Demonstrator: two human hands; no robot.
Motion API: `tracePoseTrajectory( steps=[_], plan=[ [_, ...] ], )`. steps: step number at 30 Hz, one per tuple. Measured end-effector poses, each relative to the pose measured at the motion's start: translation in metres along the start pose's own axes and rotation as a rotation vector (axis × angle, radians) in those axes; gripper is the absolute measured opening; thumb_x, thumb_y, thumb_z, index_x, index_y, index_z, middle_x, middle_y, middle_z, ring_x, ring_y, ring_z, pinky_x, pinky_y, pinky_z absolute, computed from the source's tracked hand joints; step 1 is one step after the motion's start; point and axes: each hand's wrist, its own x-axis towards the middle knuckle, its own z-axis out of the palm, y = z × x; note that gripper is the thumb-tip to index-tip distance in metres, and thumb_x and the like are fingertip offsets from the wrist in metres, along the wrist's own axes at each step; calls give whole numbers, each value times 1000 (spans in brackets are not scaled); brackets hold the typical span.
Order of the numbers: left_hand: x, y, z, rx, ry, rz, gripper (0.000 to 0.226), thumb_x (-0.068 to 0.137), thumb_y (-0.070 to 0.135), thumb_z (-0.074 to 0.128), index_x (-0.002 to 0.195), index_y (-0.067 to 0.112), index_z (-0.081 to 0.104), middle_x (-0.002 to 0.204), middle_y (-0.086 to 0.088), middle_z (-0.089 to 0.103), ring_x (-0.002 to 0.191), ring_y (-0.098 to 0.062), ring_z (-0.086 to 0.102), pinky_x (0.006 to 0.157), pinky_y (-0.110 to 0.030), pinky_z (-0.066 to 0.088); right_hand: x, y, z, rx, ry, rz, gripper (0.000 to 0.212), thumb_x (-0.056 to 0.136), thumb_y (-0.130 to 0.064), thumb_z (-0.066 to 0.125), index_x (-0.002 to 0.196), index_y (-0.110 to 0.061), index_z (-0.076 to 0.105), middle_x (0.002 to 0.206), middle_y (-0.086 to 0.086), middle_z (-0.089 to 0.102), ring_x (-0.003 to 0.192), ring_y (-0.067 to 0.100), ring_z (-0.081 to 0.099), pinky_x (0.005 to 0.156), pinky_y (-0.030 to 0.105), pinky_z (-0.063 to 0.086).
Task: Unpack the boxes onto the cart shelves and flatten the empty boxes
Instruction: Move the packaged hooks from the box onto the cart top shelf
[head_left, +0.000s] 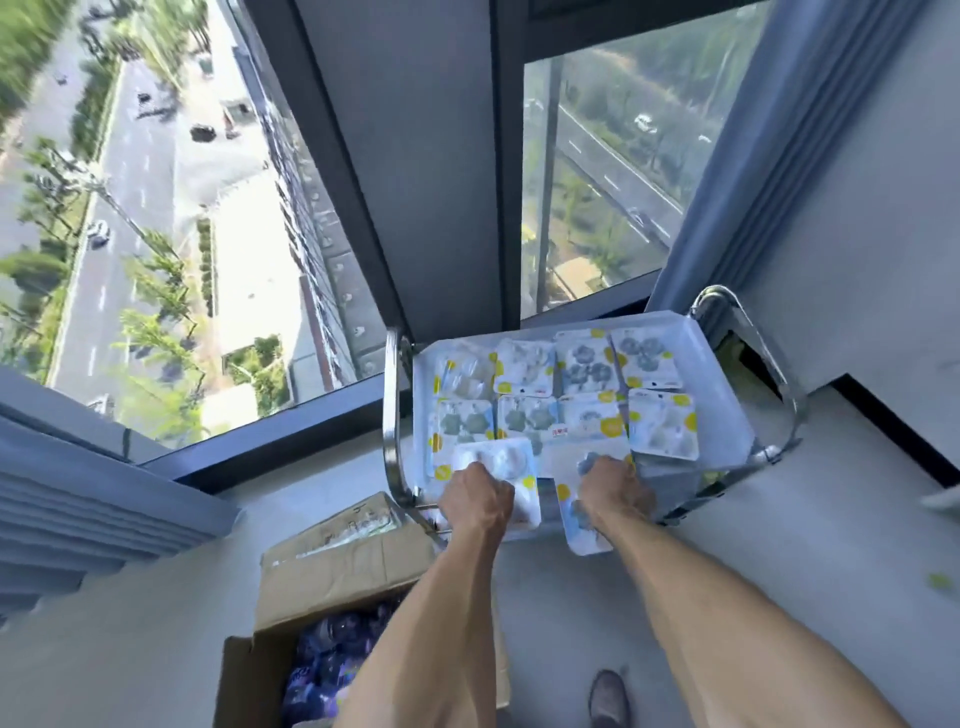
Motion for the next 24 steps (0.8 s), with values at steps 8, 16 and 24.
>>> tracePoseTrajectory(
  steps=[8, 16, 24],
  plan=[
    [13, 136, 16, -21, 4, 39, 26, 92, 22, 47, 111, 10, 61, 117, -12, 64, 110, -32, 61, 86, -35, 46, 107, 69, -101, -20, 115, 23, 31, 102, -21, 41, 103, -14, 71, 111, 7, 69, 102, 28, 65, 74, 32, 46],
    [96, 206, 44, -24, -25, 23, 21, 93, 19, 47, 108, 11, 58, 113, -9, 63, 105, -29, 63, 75, -32, 42, 201, 48, -115, -52, 84, 58, 24, 98, -20, 49, 113, -17, 68, 119, 4, 66, 110, 24, 64, 82, 31, 49],
    [226, 281, 82, -16, -111, 12, 13, 94, 18, 45, 102, 13, 53, 112, -6, 61, 103, -27, 62, 73, -29, 43, 332, 4, -105, -4, 0, 61, 28, 93, -18, 54, 118, -26, 65, 122, 0, 65, 113, 20, 62, 83, 26, 47]
  ],
)
